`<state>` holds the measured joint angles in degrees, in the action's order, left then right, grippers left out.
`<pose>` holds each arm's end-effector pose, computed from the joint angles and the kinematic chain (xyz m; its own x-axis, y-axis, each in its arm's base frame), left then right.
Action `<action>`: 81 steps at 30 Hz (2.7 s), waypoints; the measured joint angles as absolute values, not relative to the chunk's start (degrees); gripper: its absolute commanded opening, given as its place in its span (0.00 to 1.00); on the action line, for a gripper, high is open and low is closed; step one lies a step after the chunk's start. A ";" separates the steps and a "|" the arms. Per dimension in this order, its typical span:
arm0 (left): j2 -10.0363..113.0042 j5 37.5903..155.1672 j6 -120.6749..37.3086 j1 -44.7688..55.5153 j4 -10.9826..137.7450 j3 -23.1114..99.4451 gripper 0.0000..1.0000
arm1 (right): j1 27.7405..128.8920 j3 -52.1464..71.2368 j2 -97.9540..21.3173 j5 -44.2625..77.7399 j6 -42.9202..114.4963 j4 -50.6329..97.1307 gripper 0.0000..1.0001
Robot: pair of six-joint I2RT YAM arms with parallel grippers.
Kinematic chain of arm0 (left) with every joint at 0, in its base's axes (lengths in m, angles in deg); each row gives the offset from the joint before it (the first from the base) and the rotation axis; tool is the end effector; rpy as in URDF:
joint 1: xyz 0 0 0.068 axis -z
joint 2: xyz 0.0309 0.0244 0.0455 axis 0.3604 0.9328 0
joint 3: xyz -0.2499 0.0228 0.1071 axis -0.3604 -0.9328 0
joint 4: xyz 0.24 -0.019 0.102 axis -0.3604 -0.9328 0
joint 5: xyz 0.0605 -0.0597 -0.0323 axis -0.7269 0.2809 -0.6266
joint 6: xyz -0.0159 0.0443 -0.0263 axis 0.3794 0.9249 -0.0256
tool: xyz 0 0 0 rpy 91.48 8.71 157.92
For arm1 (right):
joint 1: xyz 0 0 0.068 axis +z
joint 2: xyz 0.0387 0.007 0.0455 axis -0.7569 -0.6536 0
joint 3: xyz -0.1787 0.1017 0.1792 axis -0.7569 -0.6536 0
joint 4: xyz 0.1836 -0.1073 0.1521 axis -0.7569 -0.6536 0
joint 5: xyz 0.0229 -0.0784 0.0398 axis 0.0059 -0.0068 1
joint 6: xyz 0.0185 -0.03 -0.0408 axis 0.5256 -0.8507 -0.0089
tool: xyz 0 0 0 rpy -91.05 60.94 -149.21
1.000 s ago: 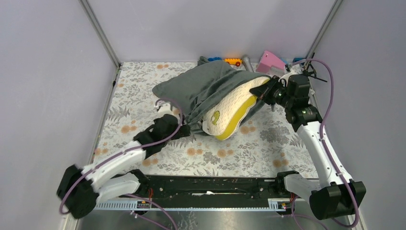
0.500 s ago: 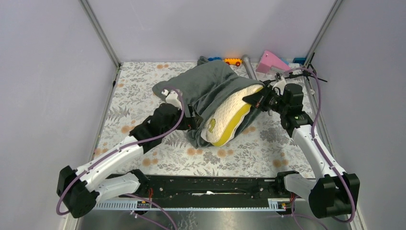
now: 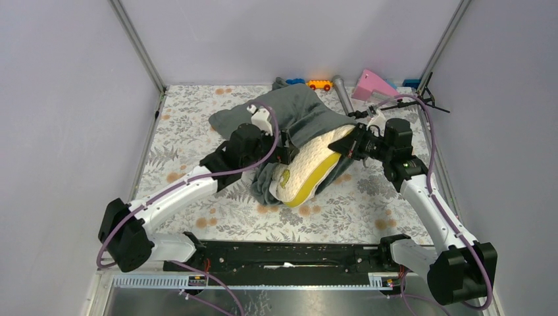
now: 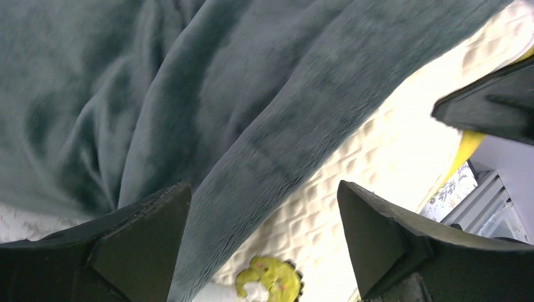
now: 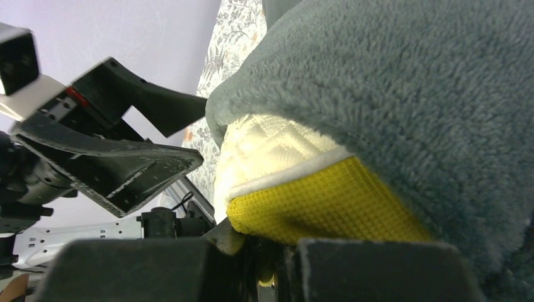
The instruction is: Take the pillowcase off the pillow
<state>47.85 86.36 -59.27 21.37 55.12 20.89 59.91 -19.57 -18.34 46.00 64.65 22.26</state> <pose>0.2147 -0.1953 0.3077 -0.5709 -0.1376 -0.8094 0.4308 0.7891 -0.4379 0.2348 0.0662 0.3124 -0.6394 0.3536 -0.6827 -0.4215 0.5814 0.6959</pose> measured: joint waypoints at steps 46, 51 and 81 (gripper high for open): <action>103.97 88.28 -56.78 6.14 36.68 73.39 0.42 | 74.16 -20.07 -11.63 42.09 62.40 20.16 0.00; 94.16 82.60 -53.52 9.13 38.27 63.40 0.72 | 74.49 -19.26 -11.83 40.01 64.26 20.71 0.00; 44.68 74.73 -60.93 20.30 43.32 13.37 0.91 | 74.55 -8.55 -19.96 1.11 58.99 6.17 1.00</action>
<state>44.68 74.73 -60.93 20.30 43.32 13.37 74.55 -8.55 -19.96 1.11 58.99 6.17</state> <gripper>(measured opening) 0.919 0.993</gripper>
